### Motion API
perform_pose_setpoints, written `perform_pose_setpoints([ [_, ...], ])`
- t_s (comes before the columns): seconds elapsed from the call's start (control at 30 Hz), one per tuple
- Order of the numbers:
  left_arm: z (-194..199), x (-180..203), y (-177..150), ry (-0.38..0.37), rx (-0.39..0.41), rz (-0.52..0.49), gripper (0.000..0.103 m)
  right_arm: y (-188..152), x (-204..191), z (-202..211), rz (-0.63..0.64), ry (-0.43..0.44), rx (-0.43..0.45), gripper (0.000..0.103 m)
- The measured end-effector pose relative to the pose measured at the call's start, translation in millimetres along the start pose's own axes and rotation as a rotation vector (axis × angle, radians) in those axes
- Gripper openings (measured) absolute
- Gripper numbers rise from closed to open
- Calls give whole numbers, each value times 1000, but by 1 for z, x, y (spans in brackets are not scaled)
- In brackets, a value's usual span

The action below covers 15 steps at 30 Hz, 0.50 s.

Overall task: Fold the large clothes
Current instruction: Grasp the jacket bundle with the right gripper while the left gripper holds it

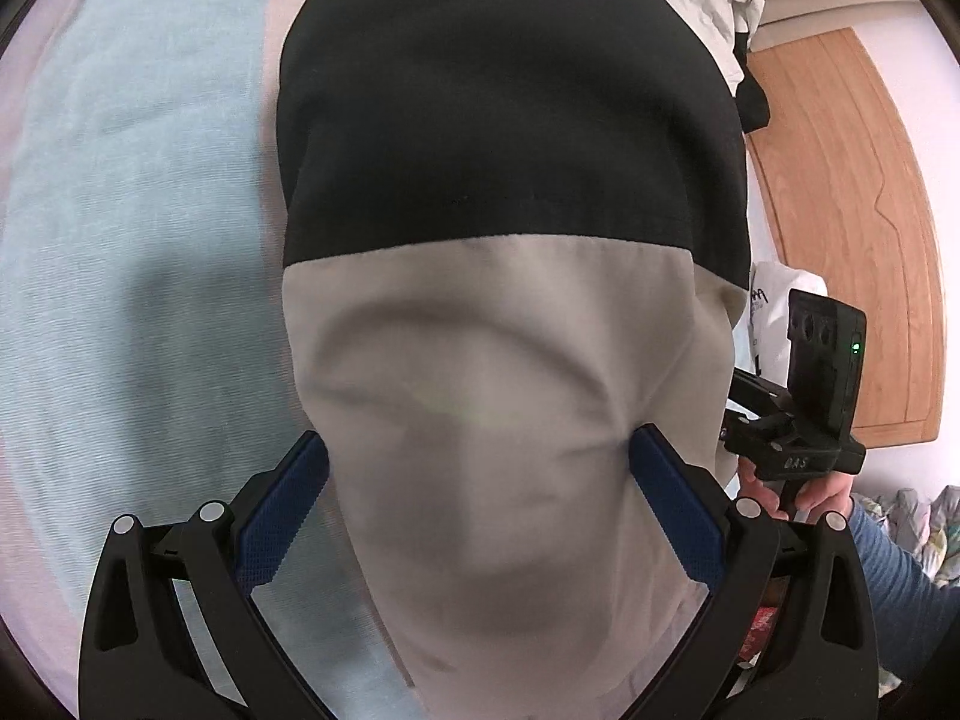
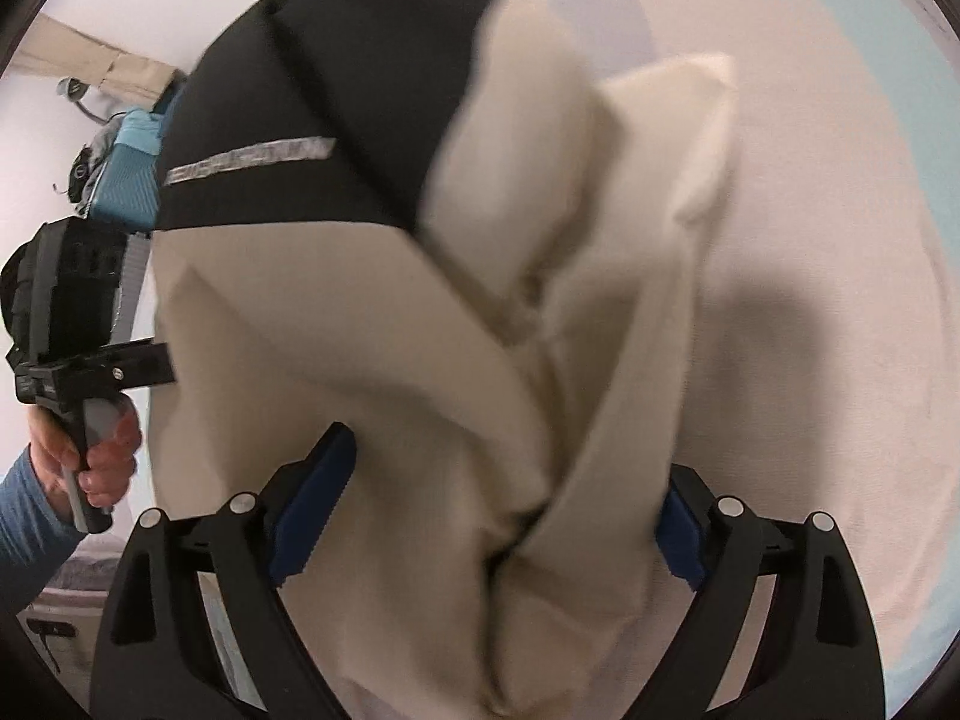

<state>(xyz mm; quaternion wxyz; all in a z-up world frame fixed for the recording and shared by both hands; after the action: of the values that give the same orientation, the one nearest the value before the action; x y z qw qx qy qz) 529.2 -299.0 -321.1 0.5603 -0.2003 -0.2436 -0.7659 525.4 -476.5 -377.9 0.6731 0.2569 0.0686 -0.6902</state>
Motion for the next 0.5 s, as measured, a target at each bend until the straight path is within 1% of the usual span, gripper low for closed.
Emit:
perform_pose_setpoints([
  [0.07, -3, 2, -3, -9, -7, -12, 98, 3, -7, -4, -5, 15, 4, 86],
  [0.1, -5, 4, -4, -1, -8, -28, 98, 5, -10, -6, -16, 28, 9, 86],
  [0.2, -8, 4, -3, -4, -12, -35, 98, 10, -22, -7, -19, 44, 17, 86],
  [0.3, -8, 1, -2, -23, -11, -35, 98, 16, -34, 1, 27, 44, 24, 86],
  [0.33, -7, 0, -3, -24, -7, -38, 98, 16, -35, 1, 24, 47, 20, 86],
  [0.43, -4, -3, -5, 8, 2, -62, 97, 17, -24, -11, 14, 21, -16, 85],
  [0.5, -4, -4, -5, 41, 6, -74, 96, 22, -31, -24, -11, 11, -38, 85],
])
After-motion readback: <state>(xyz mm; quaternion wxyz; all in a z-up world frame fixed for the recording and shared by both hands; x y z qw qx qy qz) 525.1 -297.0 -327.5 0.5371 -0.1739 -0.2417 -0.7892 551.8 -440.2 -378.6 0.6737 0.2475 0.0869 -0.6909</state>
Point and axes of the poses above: each gripper's, at about its wrist camera, not at the fingertips, and z roughly against the way its jaws point, x to its right, y to its top, the point moved 7 cm from there along -z, roughly the way its jaws point, and after that the axes turned 2 degrees about x, right-handed, at the moved point
